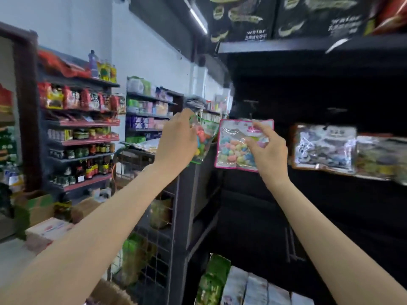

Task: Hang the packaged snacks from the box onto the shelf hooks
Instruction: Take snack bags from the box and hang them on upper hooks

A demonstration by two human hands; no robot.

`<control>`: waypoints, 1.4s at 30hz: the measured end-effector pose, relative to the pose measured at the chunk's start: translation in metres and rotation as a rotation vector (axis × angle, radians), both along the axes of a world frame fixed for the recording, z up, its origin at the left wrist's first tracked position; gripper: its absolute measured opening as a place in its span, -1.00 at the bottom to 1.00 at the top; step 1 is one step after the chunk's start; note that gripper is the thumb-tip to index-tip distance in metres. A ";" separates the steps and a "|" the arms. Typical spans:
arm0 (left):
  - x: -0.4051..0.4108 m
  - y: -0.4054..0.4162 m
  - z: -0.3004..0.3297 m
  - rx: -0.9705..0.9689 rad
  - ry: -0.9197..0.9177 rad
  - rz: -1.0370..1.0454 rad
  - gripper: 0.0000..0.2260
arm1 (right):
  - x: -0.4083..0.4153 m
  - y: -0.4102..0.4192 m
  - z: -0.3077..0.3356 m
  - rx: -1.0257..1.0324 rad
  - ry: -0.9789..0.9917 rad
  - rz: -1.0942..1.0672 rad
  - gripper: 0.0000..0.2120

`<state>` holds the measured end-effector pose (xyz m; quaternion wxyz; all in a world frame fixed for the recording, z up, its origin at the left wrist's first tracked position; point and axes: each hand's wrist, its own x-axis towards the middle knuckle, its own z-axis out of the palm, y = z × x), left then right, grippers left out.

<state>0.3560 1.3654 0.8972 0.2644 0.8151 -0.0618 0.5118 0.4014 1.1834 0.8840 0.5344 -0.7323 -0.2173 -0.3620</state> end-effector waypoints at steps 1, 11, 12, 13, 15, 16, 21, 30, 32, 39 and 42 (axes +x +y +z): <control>0.005 -0.009 0.006 0.018 0.003 -0.001 -0.85 | 0.006 -0.006 0.008 -0.002 -0.004 -0.018 -0.59; 0.037 -0.036 0.036 0.112 0.073 0.051 -0.83 | 0.057 -0.012 0.040 -0.133 0.058 -0.135 -0.53; 0.039 -0.036 0.037 0.110 0.081 0.055 -0.83 | 0.060 -0.012 0.039 -0.139 0.065 -0.142 -0.53; 0.040 -0.036 0.037 0.102 0.087 0.055 -0.82 | 0.063 -0.012 0.038 -0.143 0.077 -0.149 -0.53; 0.043 -0.036 0.037 0.087 0.091 0.053 -0.81 | 0.070 -0.014 0.035 -0.160 0.096 -0.160 -0.53; 0.045 -0.036 0.037 0.086 0.088 0.051 -0.81 | 0.073 -0.015 0.033 -0.175 0.094 -0.174 -0.52; 0.053 -0.042 0.033 0.075 0.069 0.013 -0.84 | 0.096 -0.013 0.032 -0.304 0.110 -0.337 -0.50; 0.080 -0.035 0.033 0.021 0.086 -0.055 -0.87 | 0.156 -0.002 0.028 -0.190 0.382 -0.378 -0.43; 0.083 -0.032 0.033 0.011 0.102 -0.087 -0.88 | 0.160 0.000 0.031 -0.022 0.423 -0.385 -0.36; 0.084 -0.027 0.024 -0.098 0.100 -0.255 -0.95 | 0.129 -0.007 0.026 0.145 0.094 -0.213 -0.59; 0.090 -0.034 0.022 -0.244 0.122 -0.396 -0.94 | 0.091 -0.009 0.024 0.202 -0.017 0.030 -0.75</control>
